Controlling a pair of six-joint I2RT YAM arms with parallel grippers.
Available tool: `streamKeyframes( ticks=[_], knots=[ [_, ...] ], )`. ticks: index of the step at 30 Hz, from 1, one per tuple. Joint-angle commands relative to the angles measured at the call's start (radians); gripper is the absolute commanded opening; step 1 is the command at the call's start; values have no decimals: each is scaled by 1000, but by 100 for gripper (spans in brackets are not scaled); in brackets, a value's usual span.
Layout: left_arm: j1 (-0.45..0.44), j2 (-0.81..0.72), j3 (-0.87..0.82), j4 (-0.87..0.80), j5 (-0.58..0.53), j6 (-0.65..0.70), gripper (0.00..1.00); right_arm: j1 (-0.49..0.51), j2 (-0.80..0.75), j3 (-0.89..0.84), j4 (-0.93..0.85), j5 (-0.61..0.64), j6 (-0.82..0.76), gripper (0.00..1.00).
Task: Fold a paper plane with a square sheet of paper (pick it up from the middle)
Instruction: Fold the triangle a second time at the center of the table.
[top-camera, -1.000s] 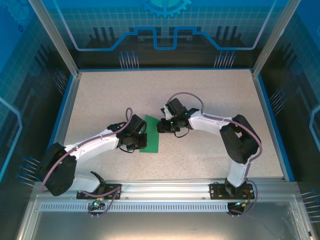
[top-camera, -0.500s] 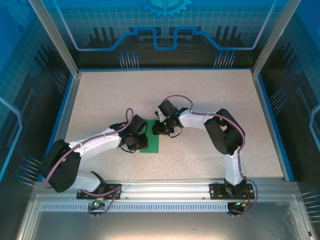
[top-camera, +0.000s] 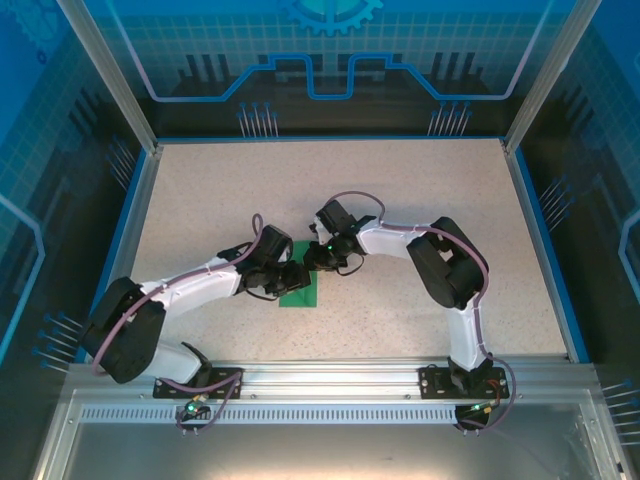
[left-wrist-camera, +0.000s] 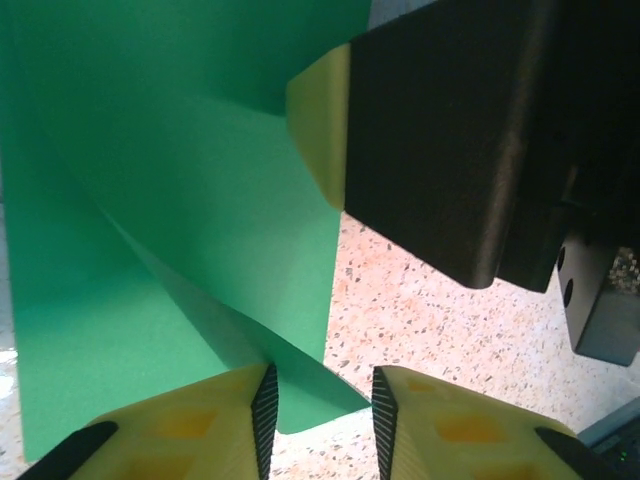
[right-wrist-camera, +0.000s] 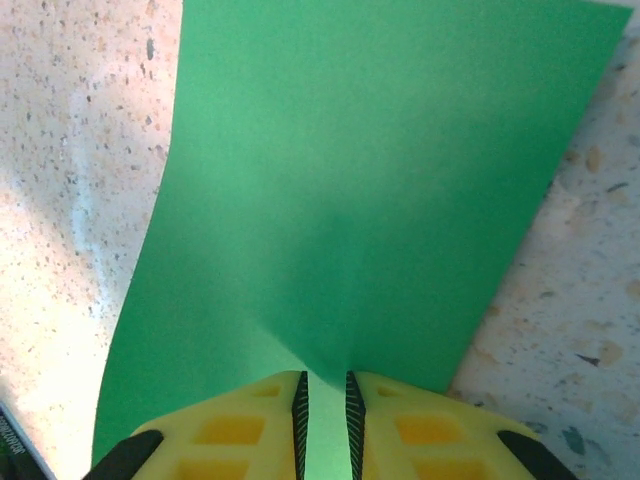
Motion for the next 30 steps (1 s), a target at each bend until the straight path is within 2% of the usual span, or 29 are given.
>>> streamKeyframes(
  ticks=[1,11,16,21,25,30],
  knots=[
    [13,30,-16,55,30,-17,36,-16,-3,-21,30,-61,28,20],
    [35,49,-37,107,28,-28,42,-75,-134,-118,98,-113,35,30],
    [40,54,-43,112,24,-31,32,-79,-169,-160,107,-145,8,35],
    [41,66,-40,110,18,-28,14,-75,-170,-189,122,-175,-1,35],
    [41,76,-37,105,17,-24,8,-64,-169,-201,137,-205,-5,34],
    [41,80,-37,103,14,-24,5,-45,-155,-200,139,-223,-10,34]
  ],
)
